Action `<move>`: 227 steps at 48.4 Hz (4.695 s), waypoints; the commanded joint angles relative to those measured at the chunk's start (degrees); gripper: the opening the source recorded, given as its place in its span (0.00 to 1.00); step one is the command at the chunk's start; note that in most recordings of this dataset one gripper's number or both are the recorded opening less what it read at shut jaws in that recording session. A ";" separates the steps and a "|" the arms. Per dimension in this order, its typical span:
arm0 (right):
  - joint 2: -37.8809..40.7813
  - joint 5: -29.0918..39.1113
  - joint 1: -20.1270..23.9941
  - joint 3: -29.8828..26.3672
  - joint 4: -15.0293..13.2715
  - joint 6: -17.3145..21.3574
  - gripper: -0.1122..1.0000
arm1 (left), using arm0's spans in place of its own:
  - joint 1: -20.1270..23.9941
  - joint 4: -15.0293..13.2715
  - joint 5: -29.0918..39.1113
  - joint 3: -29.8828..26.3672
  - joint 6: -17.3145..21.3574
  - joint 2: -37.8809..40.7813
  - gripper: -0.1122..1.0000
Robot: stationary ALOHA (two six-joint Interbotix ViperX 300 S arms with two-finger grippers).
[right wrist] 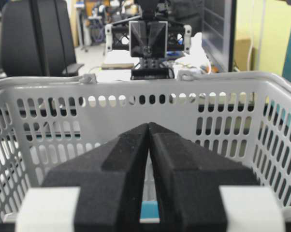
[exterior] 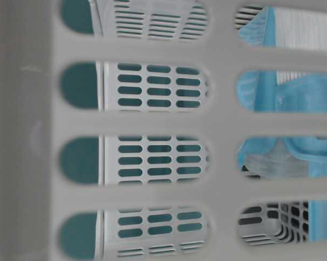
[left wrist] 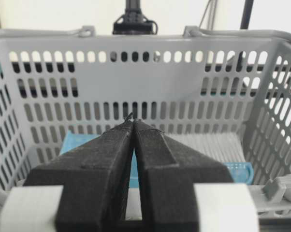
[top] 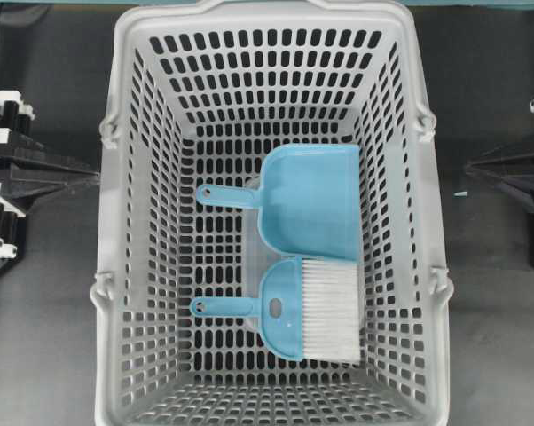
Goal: Pick up the hand brush from the shopping basket with the left arm.
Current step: 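Move the left gripper over the basket toward the blue hand brush, then lower the open left gripper around the brush's blue handle, then close the left gripper on the brush handle, then lift the gripped hand brush upward with the left gripper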
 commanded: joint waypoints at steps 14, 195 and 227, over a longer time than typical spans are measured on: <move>0.09 3.96 -0.35 -1.14 0.79 0.35 0.10 | -1.85 2.37 21.01 -18.72 -3.96 7.56 0.10; -10.02 18.37 0.00 -1.05 0.97 7.65 0.81 | -13.89 2.46 63.46 -51.33 -17.14 67.15 0.88; -10.11 18.28 0.00 -0.62 0.88 7.65 0.81 | -15.12 2.46 62.49 -51.86 -17.14 66.27 0.32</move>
